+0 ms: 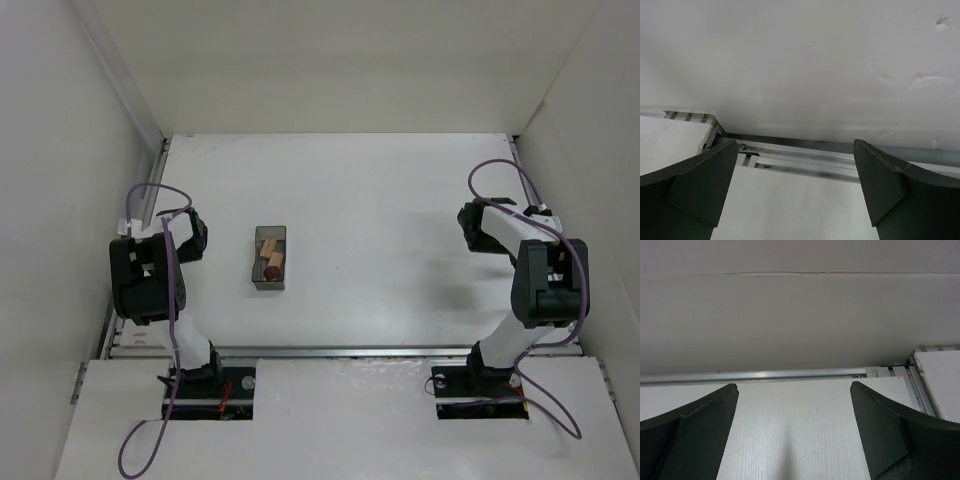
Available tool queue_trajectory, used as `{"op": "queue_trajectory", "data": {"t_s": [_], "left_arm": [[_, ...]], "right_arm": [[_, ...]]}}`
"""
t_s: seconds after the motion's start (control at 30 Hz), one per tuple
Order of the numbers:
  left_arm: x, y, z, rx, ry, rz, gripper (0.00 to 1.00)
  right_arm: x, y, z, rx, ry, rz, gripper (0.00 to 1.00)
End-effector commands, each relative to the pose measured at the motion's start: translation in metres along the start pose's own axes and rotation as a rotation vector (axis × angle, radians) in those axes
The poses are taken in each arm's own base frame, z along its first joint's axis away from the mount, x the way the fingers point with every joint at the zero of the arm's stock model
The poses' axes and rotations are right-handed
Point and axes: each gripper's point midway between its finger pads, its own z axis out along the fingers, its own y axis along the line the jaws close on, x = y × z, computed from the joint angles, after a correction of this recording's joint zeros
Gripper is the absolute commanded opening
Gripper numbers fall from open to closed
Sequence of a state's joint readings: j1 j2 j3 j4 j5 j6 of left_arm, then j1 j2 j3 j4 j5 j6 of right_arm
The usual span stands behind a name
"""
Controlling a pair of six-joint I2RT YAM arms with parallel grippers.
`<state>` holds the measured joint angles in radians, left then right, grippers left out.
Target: Build the wood block tower
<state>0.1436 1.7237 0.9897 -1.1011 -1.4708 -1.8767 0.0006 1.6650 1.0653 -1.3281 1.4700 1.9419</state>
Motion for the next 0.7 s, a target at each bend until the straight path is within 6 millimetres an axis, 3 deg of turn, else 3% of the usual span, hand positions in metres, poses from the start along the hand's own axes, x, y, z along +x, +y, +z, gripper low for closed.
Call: {"op": "queue_trajectory", "data": {"t_s": [0.0, 0.4, 0.47, 0.5, 0.53, 0.6, 0.67], "left_arm": [[-0.019, -0.002, 0.000, 0.014, -0.024, -0.058, 1.00], [-0.021, -0.002, 0.000, 0.018, -0.037, -0.037, 1.00], [-0.046, -0.018, 0.000, 0.027, -0.066, -0.021, 1.00], [-0.054, -0.027, -0.007, 0.048, -0.089, 0.150, 1.00], [-0.071, -0.043, -0.020, 0.096, -0.147, 0.179, 1.00], [-0.101, -0.058, -0.037, 0.141, -0.185, 0.124, 1.00], [-0.132, -0.063, -0.066, 0.221, -0.187, 0.071, 1.00]], "right_arm": [[-0.026, 0.007, 0.004, -0.040, -0.112, -0.028, 0.99], [-0.026, 0.007, 0.004, -0.040, -0.112, -0.028, 0.99], [-0.026, 0.007, 0.004, -0.040, -0.112, -0.028, 0.99], [-0.026, 0.007, 0.004, -0.040, -0.112, -0.028, 0.99], [-0.026, 0.007, 0.004, -0.040, -0.112, -0.028, 0.99], [-0.027, 0.006, 0.006, -0.031, -0.112, -0.027, 0.99], [-0.027, 0.007, 0.006, -0.028, -0.104, -0.018, 0.99]]}}
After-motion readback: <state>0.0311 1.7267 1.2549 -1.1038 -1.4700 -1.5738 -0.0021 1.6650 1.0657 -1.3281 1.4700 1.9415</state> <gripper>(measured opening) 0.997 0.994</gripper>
